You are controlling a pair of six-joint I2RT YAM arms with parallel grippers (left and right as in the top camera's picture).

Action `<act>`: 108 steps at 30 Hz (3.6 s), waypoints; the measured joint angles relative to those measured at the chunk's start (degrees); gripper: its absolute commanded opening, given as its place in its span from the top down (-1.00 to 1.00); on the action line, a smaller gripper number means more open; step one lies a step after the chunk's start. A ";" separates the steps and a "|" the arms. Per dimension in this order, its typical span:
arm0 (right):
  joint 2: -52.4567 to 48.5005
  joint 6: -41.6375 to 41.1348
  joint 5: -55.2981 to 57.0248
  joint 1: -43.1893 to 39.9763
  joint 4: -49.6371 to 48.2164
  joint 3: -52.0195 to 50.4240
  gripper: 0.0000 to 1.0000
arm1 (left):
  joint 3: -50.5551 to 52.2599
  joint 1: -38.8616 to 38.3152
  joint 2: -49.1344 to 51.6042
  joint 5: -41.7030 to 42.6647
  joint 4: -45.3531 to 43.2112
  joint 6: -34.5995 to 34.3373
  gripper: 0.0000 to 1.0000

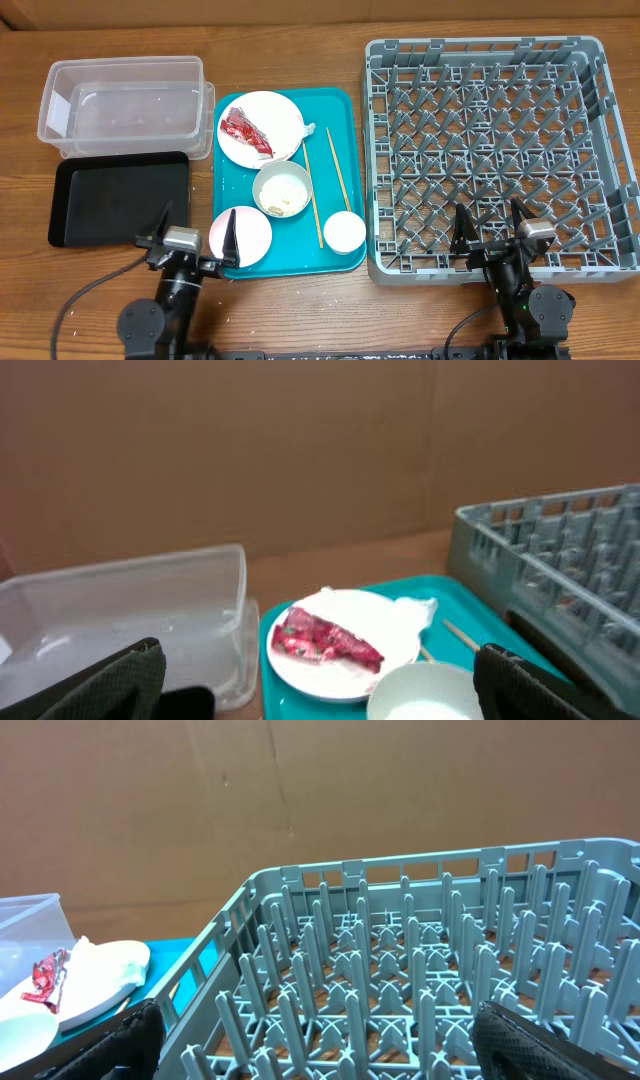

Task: Sort waste into correct bins and load items into the dishwasher
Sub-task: 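Reach left gripper to the white plate and grasp the red wrapper and tissue, then lift the wrapper and tissue with left gripper and drop into clear bin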

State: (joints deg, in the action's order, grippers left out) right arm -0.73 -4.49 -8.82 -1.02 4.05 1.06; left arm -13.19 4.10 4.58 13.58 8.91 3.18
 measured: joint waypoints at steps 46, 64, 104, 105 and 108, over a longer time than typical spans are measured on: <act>0.00 0.00 0.00 0.00 0.04 0.00 -0.99 | -90.92 -17.25 99.80 -0.81 51.82 -0.59 -0.63; 0.00 0.00 0.02 0.00 0.02 0.00 -1.00 | -91.06 -17.25 119.14 -13.88 46.75 -30.97 -0.98; 0.00 0.02 0.04 0.00 0.04 0.00 -1.00 | -133.59 -14.25 129.35 -16.83 79.38 -25.03 0.92; 0.00 -0.02 0.00 0.00 0.02 0.00 -0.99 | -136.06 -12.87 129.20 -16.81 80.70 -24.79 0.92; 0.00 0.00 0.02 0.00 0.00 0.00 -1.00 | -138.64 -7.74 128.69 -16.83 82.09 -24.17 0.92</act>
State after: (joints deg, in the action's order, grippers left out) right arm -0.73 -4.49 -8.80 -1.02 4.05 1.06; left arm -151.83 -3.64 133.27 -3.25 91.00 -20.99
